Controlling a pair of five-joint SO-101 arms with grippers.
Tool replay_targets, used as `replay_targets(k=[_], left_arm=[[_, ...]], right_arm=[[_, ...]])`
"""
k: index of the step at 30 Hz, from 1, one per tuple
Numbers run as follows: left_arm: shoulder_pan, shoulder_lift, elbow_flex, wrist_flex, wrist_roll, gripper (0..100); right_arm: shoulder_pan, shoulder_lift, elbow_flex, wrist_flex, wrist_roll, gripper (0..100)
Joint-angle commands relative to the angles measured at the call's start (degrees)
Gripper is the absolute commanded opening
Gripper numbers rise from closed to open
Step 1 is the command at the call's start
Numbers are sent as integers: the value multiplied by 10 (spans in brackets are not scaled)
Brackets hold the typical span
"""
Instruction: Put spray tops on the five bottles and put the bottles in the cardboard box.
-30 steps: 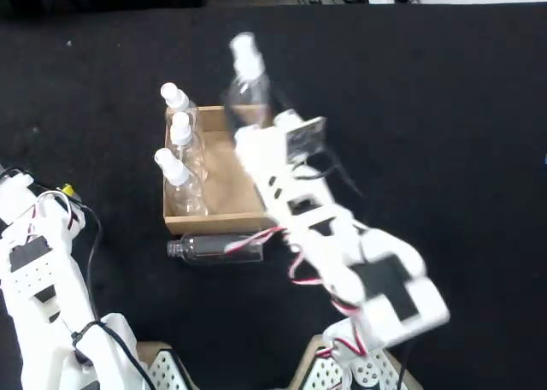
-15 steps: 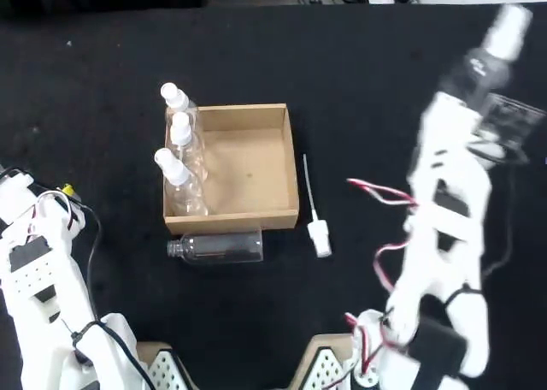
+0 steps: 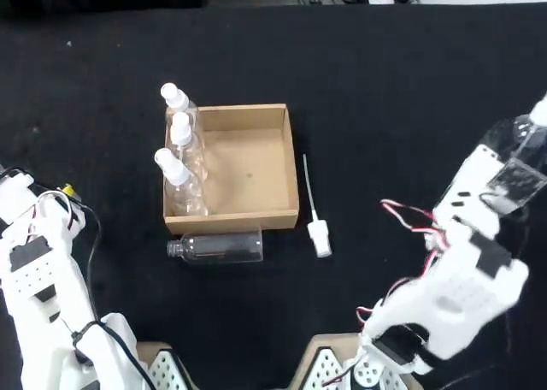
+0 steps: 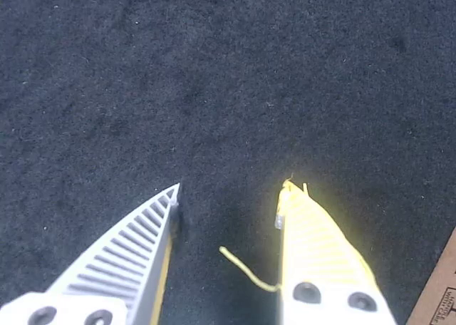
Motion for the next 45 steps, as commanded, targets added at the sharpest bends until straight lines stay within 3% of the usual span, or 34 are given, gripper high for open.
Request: replay_targets(k=[1, 19, 26, 38, 45], left_arm=[[-6, -17, -8, -10, 4, 198], [-6, -17, -8, -11, 4, 198], [-6, -18, -8, -11, 4, 198], [-6, -18, -8, -11, 4, 198], [-6, -18, -8, -11, 4, 198]], right_arm=[[15, 107, -64, -136, 33, 53], [10, 247, -84, -164, 31, 60], [10, 274, -85, -164, 29, 226], [10, 272, -78, -189, 33, 223], [4, 271, -78, -189, 33, 350]])
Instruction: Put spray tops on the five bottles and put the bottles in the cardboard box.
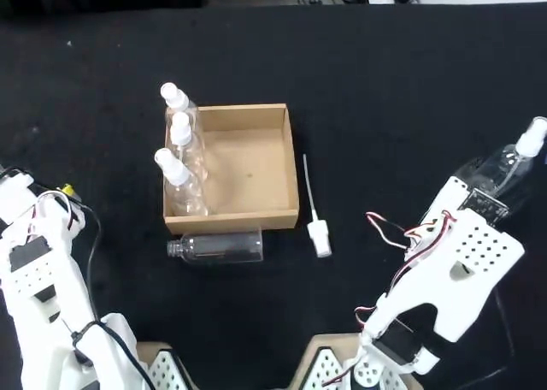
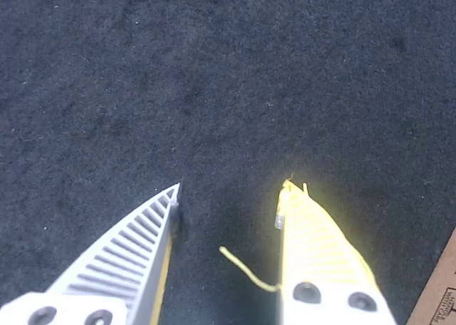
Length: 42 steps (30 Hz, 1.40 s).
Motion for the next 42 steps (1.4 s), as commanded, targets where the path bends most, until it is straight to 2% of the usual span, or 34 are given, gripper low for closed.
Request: replay_targets(k=[1, 5, 11, 24, 27, 32, 38, 42], left_arm=[[-6, -18, -8, -11, 4, 198], [-6, -18, -8, -11, 4, 198], [-6, -18, -8, -11, 4, 198], [-9, -18, -8, -11, 4, 198], [-6, -18, -8, -11, 4, 198], [-9, -18, -8, -11, 4, 198], [-7, -18, -8, -11, 4, 198], [-6, -18, -8, -11, 4, 198]], right_arm=[[2, -16, -3, -16, 7, 349], [1, -81, 37, -15, 4, 350], [2, -297, 155, 36, 4, 350], [6, -761, 183, 475, 2, 350], [7, -839, 203, 609, 8, 350], [-8, -886, 193, 749, 5, 350], [-19, -831, 190, 753, 17, 353], [0, -760, 170, 709, 17, 354]])
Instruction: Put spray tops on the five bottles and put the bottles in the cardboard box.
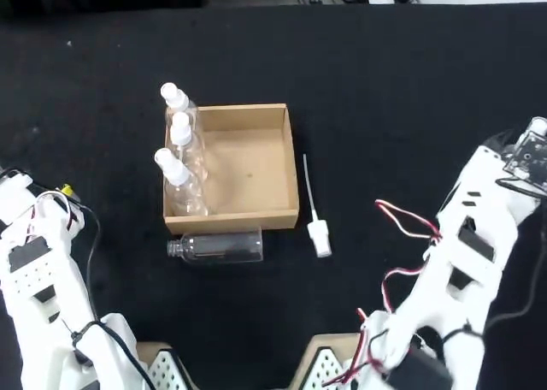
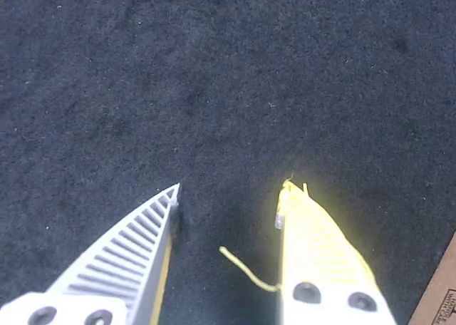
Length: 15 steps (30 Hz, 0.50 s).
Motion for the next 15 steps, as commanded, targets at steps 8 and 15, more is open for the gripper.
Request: replay_targets(k=[8, 15], left_arm=[[-3, -18, -8, -11, 4, 198], [-3, -17, -8, -11, 4, 198]], right_arm=[[17, 190, -63, -150, 4, 354], [15, 249, -64, -212, 4, 354]])
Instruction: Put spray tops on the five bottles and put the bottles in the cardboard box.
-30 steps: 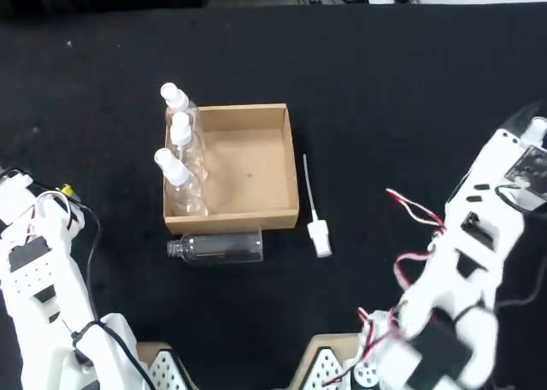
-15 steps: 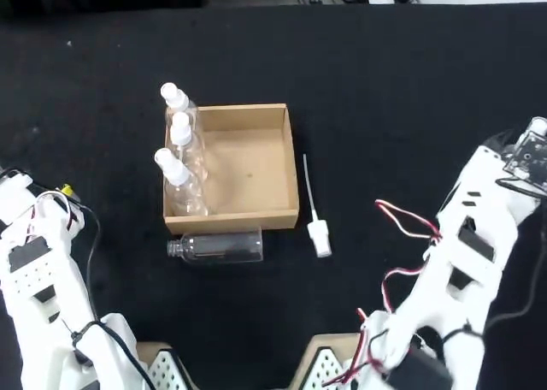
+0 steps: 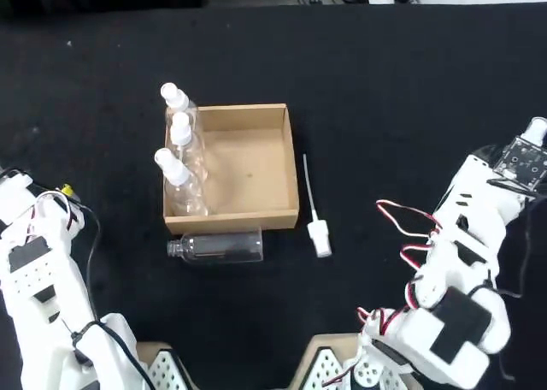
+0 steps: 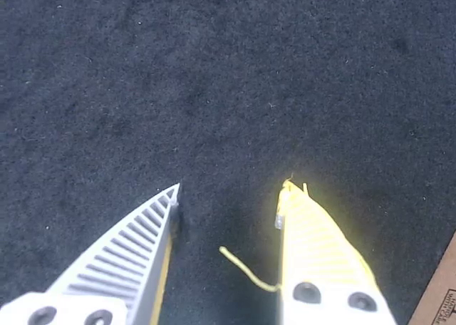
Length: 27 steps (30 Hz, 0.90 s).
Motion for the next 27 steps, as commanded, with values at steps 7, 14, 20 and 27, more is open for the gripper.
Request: replay_targets(k=[7, 14, 20, 27], left_arm=[[-3, -17, -8, -11, 4, 198], [-3, -17, -8, -11, 4, 198], [-3, -17, -8, -11, 4, 198], [-3, -17, -8, -11, 4, 198]], right_arm=[[13, 62, -36, -126, 3, 350], [13, 71, -41, -131, 3, 350], [17, 72, -55, -112, 3, 350], [20, 72, -55, -93, 3, 349]])
